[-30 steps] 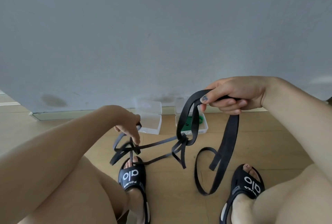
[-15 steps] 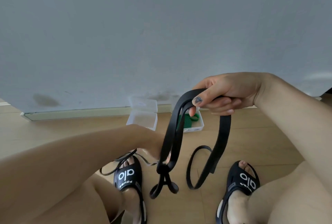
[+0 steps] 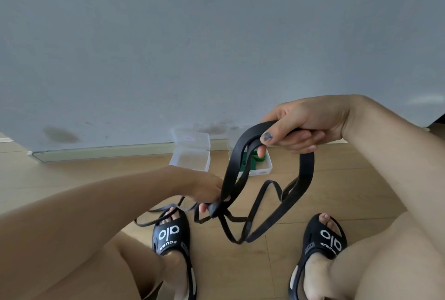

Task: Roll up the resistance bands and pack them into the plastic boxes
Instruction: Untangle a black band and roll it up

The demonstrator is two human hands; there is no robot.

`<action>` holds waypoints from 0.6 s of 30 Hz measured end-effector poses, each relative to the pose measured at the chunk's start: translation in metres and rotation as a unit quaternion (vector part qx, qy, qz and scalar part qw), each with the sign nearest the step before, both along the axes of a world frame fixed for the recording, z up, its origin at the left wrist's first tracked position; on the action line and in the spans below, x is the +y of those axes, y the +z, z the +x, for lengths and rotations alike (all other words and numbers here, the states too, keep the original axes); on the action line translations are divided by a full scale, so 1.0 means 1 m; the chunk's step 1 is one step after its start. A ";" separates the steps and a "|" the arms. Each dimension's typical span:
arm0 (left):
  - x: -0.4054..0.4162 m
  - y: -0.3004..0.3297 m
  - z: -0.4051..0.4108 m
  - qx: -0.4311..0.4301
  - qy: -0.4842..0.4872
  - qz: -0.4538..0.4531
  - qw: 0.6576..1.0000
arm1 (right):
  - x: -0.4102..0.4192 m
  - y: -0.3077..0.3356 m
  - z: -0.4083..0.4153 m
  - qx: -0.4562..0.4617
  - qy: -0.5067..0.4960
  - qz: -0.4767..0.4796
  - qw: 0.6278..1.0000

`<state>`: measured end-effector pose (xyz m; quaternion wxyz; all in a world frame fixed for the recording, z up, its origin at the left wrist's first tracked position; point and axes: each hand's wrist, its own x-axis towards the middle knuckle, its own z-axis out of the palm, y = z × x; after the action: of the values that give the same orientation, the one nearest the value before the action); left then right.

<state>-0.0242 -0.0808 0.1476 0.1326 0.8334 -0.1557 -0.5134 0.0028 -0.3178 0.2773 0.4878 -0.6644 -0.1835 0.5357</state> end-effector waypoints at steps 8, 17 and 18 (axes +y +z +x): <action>0.007 0.039 0.018 -0.086 0.112 -0.214 0.966 | 0.023 -0.018 -0.012 -0.075 0.135 -0.176 0.972; 0.018 0.073 0.026 0.002 0.296 -0.412 0.861 | 0.037 -0.053 -0.013 -0.105 0.201 -0.360 0.905; 0.018 0.076 0.027 0.004 0.320 -0.428 0.845 | 0.038 -0.056 -0.014 -0.109 0.207 -0.377 0.896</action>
<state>0.0026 -0.0623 0.2236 0.6341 0.6953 -0.0838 -0.3279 -0.0110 -0.2801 0.2215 0.0554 -0.7998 -0.1532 0.5778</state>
